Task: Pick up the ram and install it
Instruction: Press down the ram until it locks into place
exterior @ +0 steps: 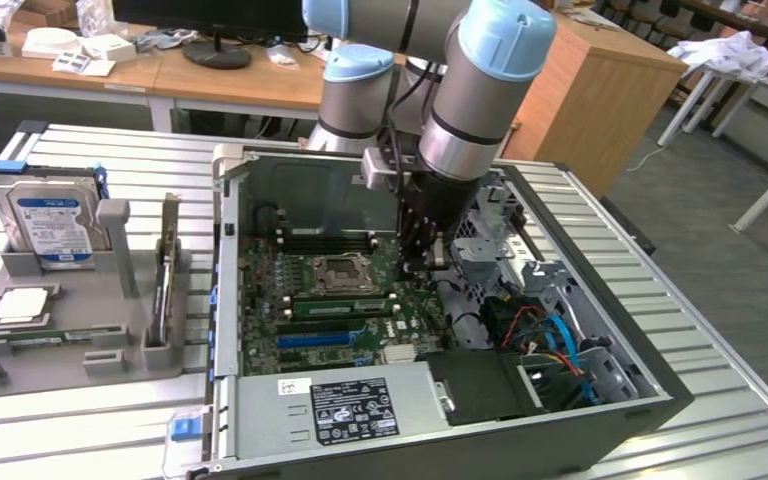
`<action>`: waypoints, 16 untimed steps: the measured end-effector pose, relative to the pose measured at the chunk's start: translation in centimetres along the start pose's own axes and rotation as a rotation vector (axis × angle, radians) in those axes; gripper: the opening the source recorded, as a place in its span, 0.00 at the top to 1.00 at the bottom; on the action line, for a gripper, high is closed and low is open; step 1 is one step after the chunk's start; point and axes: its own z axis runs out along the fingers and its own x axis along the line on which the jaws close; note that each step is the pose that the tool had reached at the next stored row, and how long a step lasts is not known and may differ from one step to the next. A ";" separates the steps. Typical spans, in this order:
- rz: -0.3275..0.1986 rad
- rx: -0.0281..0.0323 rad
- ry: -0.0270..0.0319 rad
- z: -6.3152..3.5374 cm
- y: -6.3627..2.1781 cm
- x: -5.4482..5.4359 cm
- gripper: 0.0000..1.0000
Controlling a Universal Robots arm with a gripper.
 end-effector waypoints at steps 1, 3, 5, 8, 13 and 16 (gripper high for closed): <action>0.000 0.0001 0.0000 0.08 0.00 0.0 0.89; 0.000 0.0002 0.0001 0.25 -0.01 0.0 0.89; 0.000 0.0003 0.0000 0.43 -0.01 0.0 0.89; 0.000 0.0003 0.0001 0.72 -0.02 0.0 0.89; 0.000 0.0003 0.0002 1.02 -0.03 0.0 0.89; 0.000 0.0004 -0.0001 1.02 -0.02 0.1 0.89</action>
